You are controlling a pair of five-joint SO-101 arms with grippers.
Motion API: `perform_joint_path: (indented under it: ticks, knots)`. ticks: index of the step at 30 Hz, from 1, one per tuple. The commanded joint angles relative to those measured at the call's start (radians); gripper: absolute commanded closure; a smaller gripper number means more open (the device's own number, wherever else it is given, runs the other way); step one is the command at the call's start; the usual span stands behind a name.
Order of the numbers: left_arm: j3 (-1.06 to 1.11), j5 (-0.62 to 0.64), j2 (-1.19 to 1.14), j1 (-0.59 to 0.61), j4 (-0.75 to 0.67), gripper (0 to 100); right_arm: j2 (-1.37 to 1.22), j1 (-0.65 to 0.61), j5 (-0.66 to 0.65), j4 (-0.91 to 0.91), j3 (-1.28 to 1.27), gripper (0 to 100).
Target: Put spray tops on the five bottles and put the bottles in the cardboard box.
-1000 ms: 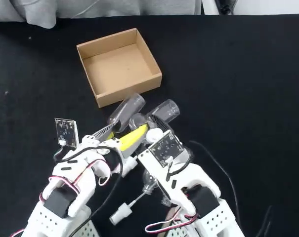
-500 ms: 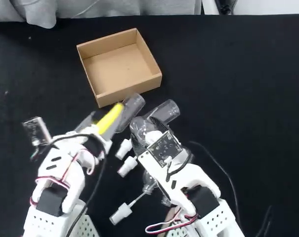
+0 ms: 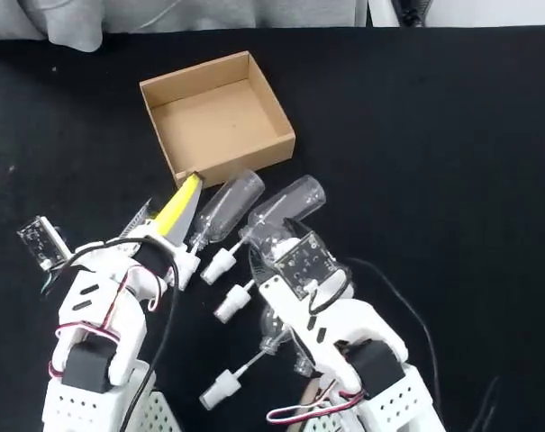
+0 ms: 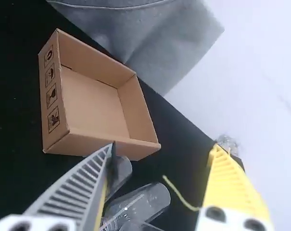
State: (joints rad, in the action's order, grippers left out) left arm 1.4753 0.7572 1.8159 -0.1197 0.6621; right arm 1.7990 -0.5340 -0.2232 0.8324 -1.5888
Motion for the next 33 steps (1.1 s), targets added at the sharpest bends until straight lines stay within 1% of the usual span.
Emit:
perform_joint_path:
  ticks: [1,3,5,9,14,18,20,33]
  knots:
    - [-0.067,-0.034,0.006,0.012,-0.015,71,0.113,0.029,0.009,0.005,0.079,84.7]
    - [-0.065,-0.041,0.005,0.019,-0.034,71,0.113,0.029,0.011,0.006,0.079,84.7]
    - [-0.070,-0.041,0.005,0.053,-0.043,71,0.113,0.029,0.023,0.009,0.079,84.7]
    - [-0.124,-0.044,-0.038,0.076,-0.014,71,0.113,0.031,0.052,0.060,0.116,84.7]
    - [-0.229,-0.044,-0.222,0.074,0.035,71,0.114,0.031,0.052,0.089,0.137,84.7]
    - [-0.314,-0.044,-0.394,0.076,0.060,71,0.110,0.072,0.052,0.084,0.136,84.7]
    - [-0.343,-0.046,-0.468,0.076,0.060,71,0.107,0.089,0.052,0.084,0.136,84.7]
    - [-0.510,-0.048,-0.841,0.079,0.060,71,0.102,0.089,0.051,0.089,0.136,84.7]
